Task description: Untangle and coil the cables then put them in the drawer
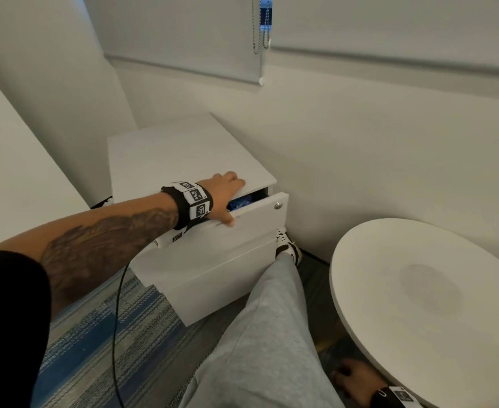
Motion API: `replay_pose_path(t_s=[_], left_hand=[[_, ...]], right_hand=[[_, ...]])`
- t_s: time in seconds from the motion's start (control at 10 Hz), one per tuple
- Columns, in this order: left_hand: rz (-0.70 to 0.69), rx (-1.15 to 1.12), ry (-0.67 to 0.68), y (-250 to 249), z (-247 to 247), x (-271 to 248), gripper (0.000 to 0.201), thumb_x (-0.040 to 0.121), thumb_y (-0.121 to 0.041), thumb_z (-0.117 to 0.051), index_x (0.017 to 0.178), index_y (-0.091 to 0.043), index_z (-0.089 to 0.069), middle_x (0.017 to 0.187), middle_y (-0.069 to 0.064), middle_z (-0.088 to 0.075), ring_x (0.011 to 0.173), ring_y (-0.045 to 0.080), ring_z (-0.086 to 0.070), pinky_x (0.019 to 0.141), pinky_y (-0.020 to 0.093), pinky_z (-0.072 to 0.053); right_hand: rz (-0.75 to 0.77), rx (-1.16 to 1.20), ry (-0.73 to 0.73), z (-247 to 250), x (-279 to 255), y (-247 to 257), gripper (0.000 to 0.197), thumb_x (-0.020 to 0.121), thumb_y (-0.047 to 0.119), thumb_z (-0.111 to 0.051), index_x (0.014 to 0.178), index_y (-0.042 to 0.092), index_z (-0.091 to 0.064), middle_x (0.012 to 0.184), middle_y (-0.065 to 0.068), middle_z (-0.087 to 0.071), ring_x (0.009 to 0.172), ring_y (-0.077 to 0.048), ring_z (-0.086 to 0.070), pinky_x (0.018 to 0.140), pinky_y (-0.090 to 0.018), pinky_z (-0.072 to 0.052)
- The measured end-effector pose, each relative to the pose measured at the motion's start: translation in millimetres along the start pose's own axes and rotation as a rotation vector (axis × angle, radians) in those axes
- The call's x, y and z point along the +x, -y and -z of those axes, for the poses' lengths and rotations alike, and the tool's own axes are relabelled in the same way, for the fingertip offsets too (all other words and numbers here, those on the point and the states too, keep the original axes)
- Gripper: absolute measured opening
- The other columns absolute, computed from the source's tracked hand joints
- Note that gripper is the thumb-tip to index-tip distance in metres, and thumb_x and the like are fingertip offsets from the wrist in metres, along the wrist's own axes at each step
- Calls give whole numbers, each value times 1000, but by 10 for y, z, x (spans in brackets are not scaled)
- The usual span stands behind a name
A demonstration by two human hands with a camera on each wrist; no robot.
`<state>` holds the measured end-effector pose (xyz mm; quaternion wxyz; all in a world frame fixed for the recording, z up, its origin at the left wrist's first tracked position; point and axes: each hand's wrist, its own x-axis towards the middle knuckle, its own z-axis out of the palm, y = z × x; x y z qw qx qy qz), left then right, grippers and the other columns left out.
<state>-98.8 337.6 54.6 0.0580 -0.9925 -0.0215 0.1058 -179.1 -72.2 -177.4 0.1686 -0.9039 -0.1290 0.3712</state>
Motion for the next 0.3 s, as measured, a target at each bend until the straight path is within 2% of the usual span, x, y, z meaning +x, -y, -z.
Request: replay_pose_path(t_s=[0.1, 0.2, 0.3], left_hand=[[133, -22, -22, 145, -56, 52, 85, 73, -52, -76, 140, -19, -37, 142, 7, -38, 122, 34, -46, 95, 45, -46], [200, -17, -26, 179, -32, 108, 75, 77, -54, -71, 136, -19, -41, 138, 8, -41, 122, 34, -45, 94, 44, -45], [214, -17, -41, 156, -179, 132, 68, 83, -48, -67, 137, -17, -40, 139, 8, -39, 123, 33, -43, 95, 43, -44]], right_hand=[[-9, 26, 6, 29, -41, 57, 23, 93, 40, -61, 74, 46, -49, 88, 20, -56, 101, -11, -59, 97, -23, -43], [-6, -20, 0, -1, 13, 8, 21, 89, 49, -59, 70, 46, -49, 133, 8, -57, 130, -18, -50, 112, -27, -32], [28, -41, -69, -33, 68, 9, 12, 82, 58, -54, 74, 50, -59, 148, 7, -39, 147, -20, -25, 124, -34, -10]])
